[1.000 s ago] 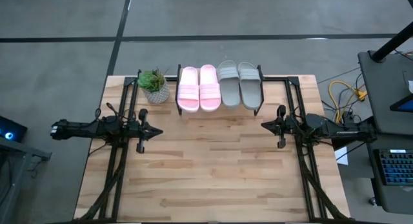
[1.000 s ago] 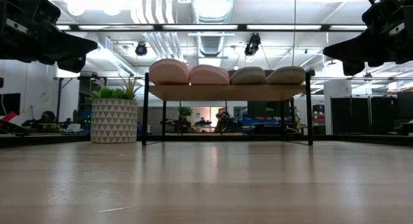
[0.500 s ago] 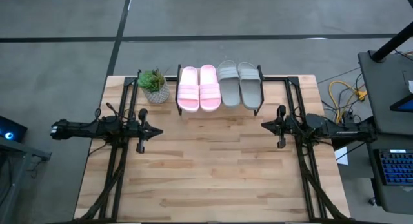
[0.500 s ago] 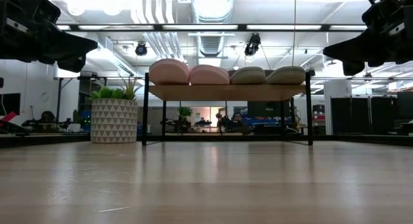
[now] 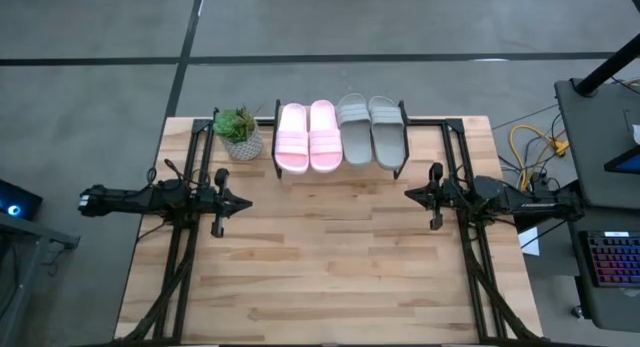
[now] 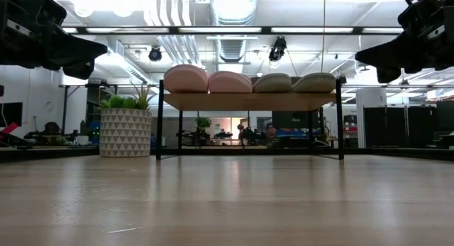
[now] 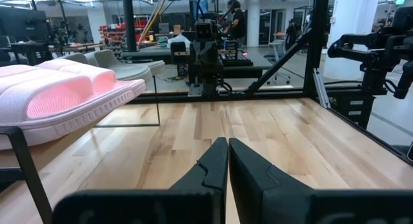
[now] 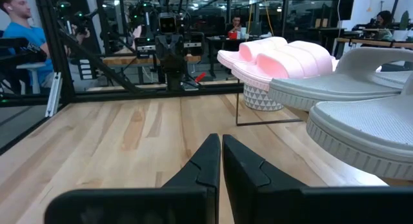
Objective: Pick and place slides into the shelf
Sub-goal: Return to Home Position
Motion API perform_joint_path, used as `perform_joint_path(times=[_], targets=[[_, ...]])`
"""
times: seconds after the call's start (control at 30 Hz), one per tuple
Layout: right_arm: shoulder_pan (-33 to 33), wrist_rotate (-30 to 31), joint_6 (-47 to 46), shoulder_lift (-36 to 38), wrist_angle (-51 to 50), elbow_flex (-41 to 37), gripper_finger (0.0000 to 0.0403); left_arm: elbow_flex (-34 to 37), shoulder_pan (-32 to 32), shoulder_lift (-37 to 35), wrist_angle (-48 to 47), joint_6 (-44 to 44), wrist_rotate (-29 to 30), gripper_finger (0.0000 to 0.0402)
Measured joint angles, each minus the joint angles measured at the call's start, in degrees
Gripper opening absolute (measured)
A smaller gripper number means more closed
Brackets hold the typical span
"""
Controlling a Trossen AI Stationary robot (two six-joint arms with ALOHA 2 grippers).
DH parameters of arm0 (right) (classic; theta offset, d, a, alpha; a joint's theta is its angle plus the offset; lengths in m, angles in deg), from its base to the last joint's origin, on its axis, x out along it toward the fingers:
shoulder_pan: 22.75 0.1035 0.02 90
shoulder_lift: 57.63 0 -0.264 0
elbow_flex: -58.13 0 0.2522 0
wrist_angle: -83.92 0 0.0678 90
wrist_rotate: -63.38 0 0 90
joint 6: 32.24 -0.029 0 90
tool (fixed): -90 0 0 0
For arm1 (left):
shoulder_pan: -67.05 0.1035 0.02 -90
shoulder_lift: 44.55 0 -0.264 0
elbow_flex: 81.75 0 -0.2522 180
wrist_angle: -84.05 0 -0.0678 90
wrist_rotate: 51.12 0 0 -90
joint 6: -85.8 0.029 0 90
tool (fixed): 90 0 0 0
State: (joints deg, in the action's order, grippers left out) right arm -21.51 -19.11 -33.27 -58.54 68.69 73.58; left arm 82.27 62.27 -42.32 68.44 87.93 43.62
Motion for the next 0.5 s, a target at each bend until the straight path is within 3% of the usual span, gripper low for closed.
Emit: perform_joint_path(times=[0.5], targets=[[0.00, 0.00, -0.44, 0.00, 0.00, 0.02, 0.0009, 0.00, 0.01, -0.01, -0.02, 0.02, -0.01, 0.0000]])
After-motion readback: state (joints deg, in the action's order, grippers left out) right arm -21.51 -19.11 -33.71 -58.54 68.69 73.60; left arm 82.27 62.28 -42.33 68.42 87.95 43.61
